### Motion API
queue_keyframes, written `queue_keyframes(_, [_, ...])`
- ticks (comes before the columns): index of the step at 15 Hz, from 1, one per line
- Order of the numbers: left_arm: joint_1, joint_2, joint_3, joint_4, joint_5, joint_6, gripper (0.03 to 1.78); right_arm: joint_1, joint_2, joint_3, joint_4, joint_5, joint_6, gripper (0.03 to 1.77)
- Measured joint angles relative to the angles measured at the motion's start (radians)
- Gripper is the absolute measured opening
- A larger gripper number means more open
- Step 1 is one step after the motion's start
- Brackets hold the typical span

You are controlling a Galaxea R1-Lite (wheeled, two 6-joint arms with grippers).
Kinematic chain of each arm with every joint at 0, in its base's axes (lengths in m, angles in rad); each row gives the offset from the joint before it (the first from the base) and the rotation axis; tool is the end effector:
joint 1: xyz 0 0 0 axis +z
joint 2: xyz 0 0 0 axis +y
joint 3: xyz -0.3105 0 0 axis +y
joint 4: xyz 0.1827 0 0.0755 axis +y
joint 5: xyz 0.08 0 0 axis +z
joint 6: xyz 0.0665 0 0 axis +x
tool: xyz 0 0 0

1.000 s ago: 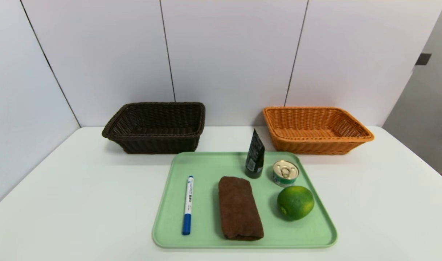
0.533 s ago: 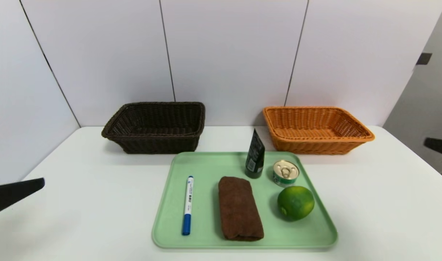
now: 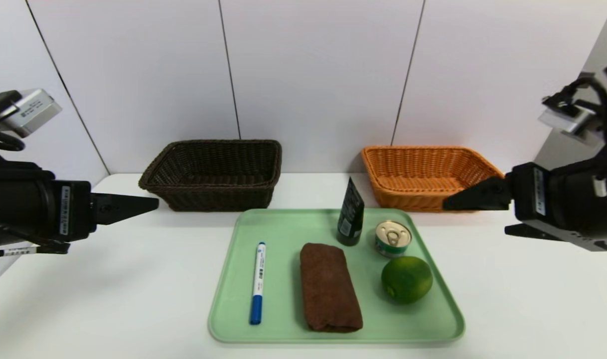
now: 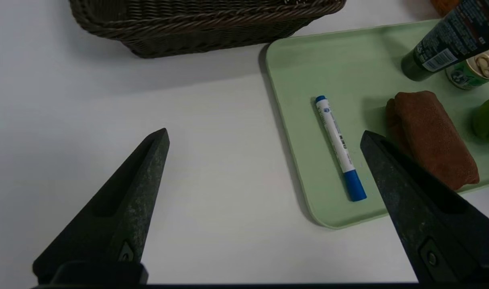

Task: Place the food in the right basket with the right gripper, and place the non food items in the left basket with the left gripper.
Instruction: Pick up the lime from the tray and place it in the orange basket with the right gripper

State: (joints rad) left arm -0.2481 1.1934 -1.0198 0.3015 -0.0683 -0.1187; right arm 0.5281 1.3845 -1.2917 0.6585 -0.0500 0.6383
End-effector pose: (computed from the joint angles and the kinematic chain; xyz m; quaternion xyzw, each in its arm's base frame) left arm 0.2012 -0.0557 0.2645 -0.0358 0.2430 -0.1389 0.9593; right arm 0.2076 0.1173 0.2634 0.1843 0.4030 0.0988 0.8910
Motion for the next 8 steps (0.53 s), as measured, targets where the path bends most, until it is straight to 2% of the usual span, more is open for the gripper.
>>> queue_keyframes(2, [-0.023,0.038,-0.004,-0.013,0.001,-0.009,1.69,0.049,0.104,-0.09,0.178,0.018,0.106,1.71])
queue_keyframes(3, [-0.037,0.054,-0.008,-0.014,0.001,-0.02,1.69,0.065,0.145,-0.113,0.226,0.051,0.124,1.71])
queue_keyframes(5, [-0.077,0.082,-0.017,-0.014,0.002,-0.077,1.69,0.08,0.209,-0.141,0.257,0.109,0.15,1.71])
queue_keyframes(8, [-0.115,0.113,-0.02,-0.015,0.004,-0.122,1.69,0.083,0.313,-0.187,0.302,0.145,0.253,1.71])
